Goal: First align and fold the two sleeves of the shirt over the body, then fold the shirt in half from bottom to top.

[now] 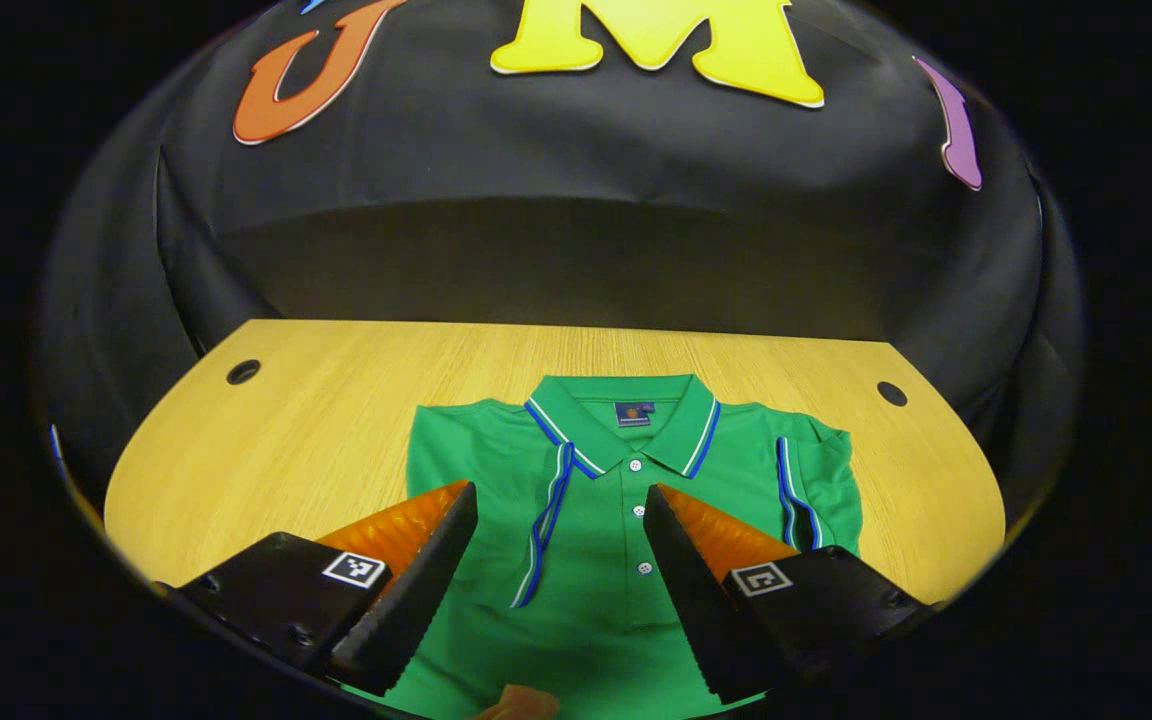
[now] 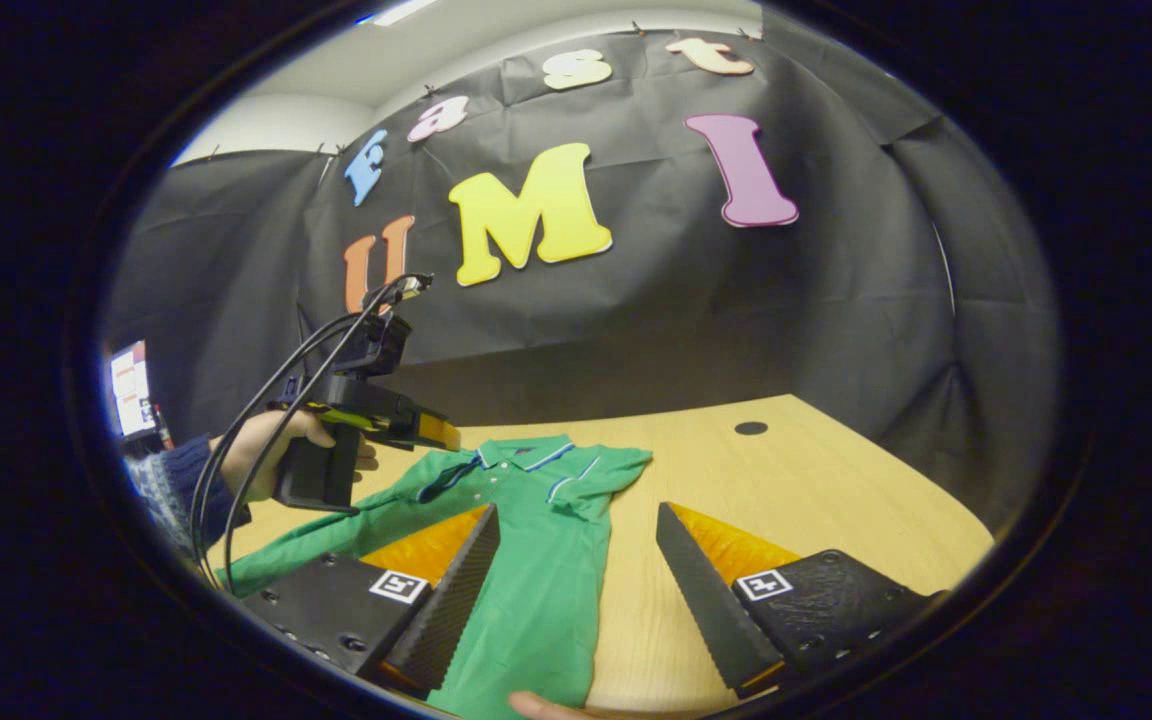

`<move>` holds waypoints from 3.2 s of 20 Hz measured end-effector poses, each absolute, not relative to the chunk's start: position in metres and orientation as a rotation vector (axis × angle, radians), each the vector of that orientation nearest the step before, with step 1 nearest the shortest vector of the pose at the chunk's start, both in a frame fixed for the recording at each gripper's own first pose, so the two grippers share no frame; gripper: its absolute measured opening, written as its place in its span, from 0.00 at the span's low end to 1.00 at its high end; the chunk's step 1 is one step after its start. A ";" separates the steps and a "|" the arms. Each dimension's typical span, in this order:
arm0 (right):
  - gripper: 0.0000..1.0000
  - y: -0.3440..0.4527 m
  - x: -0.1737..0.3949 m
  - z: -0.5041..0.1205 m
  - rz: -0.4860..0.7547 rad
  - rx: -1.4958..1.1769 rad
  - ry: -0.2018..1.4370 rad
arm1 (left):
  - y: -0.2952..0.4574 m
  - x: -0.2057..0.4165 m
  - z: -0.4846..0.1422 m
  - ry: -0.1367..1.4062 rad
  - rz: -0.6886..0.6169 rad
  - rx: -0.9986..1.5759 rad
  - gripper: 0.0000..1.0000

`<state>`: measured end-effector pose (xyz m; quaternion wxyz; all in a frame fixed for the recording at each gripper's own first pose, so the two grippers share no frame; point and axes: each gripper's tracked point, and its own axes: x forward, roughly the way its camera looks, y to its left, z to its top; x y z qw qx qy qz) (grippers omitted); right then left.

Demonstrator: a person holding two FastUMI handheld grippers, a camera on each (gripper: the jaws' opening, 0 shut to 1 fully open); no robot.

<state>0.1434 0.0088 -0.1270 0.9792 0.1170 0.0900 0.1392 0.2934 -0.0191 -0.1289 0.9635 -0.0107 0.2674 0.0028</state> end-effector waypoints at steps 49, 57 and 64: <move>0.02 0.034 -0.041 -0.232 0.190 0.164 0.451 | 0.074 -0.040 -0.209 0.380 0.047 -0.051 0.07; 0.00 0.011 -0.006 -0.149 0.175 0.157 0.288 | 0.058 -0.012 -0.143 0.273 -0.013 -0.048 0.06; 0.02 0.012 0.064 -0.084 0.185 0.144 0.173 | 0.062 0.050 -0.066 0.155 -0.037 -0.060 0.06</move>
